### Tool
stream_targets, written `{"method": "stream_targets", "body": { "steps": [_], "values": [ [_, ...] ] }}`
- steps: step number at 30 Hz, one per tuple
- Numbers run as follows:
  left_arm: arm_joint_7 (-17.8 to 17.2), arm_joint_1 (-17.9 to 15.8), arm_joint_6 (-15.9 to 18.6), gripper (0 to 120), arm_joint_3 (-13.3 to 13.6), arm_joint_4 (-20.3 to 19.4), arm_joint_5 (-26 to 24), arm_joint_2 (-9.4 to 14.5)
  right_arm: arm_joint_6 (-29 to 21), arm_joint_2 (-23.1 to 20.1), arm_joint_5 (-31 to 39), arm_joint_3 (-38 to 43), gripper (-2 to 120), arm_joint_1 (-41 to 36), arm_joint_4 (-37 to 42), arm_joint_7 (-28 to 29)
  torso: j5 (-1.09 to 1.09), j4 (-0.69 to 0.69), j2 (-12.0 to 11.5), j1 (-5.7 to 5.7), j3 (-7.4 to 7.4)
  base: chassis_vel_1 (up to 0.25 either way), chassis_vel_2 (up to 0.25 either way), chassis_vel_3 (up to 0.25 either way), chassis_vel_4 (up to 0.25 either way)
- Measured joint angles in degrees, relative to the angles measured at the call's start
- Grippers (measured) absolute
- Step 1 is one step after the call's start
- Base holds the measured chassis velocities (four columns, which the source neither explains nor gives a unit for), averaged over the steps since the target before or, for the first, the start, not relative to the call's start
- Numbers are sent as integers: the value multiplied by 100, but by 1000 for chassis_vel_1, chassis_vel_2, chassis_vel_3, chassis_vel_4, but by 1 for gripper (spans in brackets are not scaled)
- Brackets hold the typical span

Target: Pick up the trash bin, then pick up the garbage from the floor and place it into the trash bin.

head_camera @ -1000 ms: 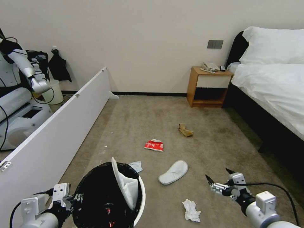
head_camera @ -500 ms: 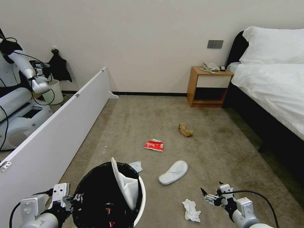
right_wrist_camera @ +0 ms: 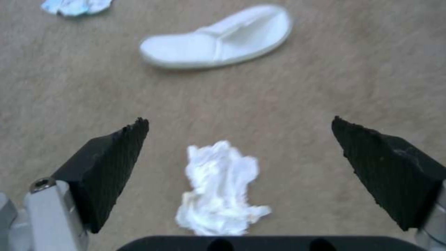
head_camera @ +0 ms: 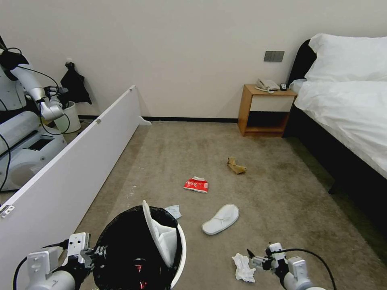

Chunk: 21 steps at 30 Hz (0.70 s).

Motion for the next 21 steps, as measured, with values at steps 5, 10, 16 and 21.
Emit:
{"method": "stream_targets", "body": {
  "steps": [5, 10, 16, 21],
  "values": [
    [0, 14, 0, 2, -9, -12, 2, -17, -18, 121, -22, -191, 100, 135, -231, 10, 0, 0, 0, 0, 0, 0, 0, 0, 0],
    [-1, 27, 0, 2, -23, -23, 1, -13, -27, 273, -73, -365, 100, 304, -596, 13, 0, 0, 0, 0, 0, 0, 0, 0, 0],
    [0, 20, 0, 2, -21, -30, -2, -9, -25, 366, -158, -449, 100, 406, -960, 9, 1, -1, 0, 0, 0, 0, 0, 0, 0],
    [0, 14, 0, 2, -14, -36, -4, -13, -11, 425, -188, -468, 100, 497, -1160, -9, 1, 0, 0, 0, 0, 0, 0, 0, 0]
  ]
}}
